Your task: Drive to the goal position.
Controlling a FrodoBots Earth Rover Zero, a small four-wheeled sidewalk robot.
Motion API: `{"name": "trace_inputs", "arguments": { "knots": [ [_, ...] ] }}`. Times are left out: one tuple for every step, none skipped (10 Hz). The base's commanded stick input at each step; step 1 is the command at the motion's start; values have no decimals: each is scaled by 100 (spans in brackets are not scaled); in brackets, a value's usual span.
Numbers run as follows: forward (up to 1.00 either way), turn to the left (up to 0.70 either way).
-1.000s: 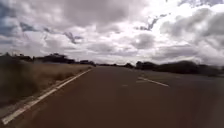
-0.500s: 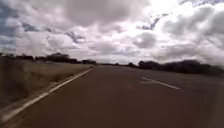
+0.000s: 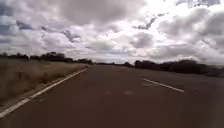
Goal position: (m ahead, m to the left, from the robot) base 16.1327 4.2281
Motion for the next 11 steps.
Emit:
{"name": "trace_inputs", "arguments": {
  "knots": [
    [85,0],
    [85,0],
    [85,0],
    [85,0],
    [85,0],
    [85,0],
    [85,0],
    [85,0],
    [85,0],
    [85,0],
    [85,0]
  ]
}}
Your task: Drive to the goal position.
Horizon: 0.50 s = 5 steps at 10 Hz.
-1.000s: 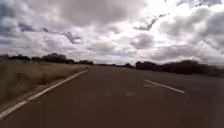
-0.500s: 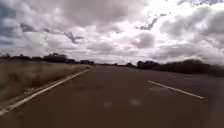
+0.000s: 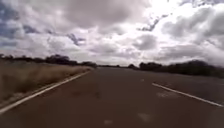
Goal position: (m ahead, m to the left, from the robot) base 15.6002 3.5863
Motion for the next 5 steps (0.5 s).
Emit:
{"name": "trace_inputs", "arguments": {
  "knots": [
    [85,0],
    [85,0],
    [85,0],
    [85,0],
    [85,0]
  ]
}}
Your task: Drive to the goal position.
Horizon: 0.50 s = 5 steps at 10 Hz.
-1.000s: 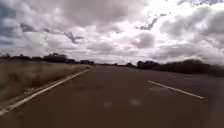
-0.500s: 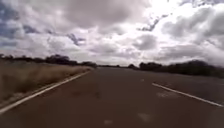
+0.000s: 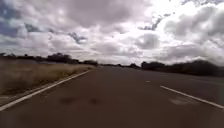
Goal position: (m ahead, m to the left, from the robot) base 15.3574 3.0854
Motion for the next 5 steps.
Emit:
{"name": "trace_inputs", "arguments": {
  "knots": [
    [85,0],
    [85,0],
    [85,0],
    [85,0],
    [85,0]
  ]
}}
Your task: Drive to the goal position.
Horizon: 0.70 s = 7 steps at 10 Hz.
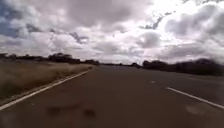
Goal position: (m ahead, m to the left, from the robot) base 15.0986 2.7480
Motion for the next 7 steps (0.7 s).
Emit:
{"name": "trace_inputs", "arguments": {
  "knots": [
    [85,0],
    [85,0],
    [85,0],
    [85,0],
    [85,0],
    [85,0],
    [85,0]
  ]
}}
